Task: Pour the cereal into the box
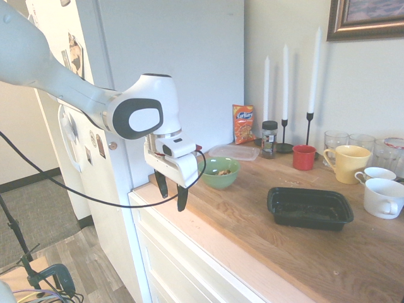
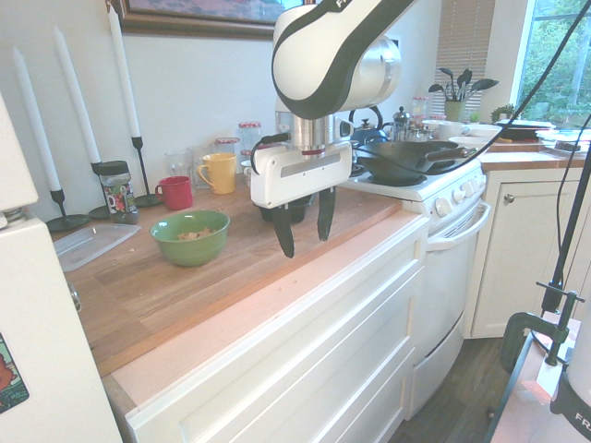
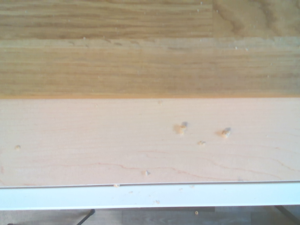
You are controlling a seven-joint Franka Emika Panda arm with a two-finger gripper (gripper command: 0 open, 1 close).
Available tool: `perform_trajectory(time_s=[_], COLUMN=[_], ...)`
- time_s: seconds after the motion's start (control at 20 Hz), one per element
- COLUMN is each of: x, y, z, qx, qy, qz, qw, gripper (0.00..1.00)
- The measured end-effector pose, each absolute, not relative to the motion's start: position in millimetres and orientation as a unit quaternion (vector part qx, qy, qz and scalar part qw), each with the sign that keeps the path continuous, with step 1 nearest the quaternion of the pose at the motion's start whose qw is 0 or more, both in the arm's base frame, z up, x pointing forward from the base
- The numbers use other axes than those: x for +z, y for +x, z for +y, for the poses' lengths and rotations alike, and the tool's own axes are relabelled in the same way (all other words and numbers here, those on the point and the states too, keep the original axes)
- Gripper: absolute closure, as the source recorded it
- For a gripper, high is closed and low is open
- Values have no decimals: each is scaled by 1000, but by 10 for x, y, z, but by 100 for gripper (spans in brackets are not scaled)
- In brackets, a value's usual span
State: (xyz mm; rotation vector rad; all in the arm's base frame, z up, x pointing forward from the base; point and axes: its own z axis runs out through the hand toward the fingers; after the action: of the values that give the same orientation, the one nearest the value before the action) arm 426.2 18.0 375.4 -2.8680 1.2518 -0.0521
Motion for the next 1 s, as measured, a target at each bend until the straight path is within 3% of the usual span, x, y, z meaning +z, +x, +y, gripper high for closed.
perform_trajectory(time_s=[0.25, 1.0], x=[3787, 4183], y=[4320, 5291], z=[175, 1130], qx=[-20, -93], qy=[-918, -953], qz=[395, 287], qw=[9, -15], gripper=[0, 0])
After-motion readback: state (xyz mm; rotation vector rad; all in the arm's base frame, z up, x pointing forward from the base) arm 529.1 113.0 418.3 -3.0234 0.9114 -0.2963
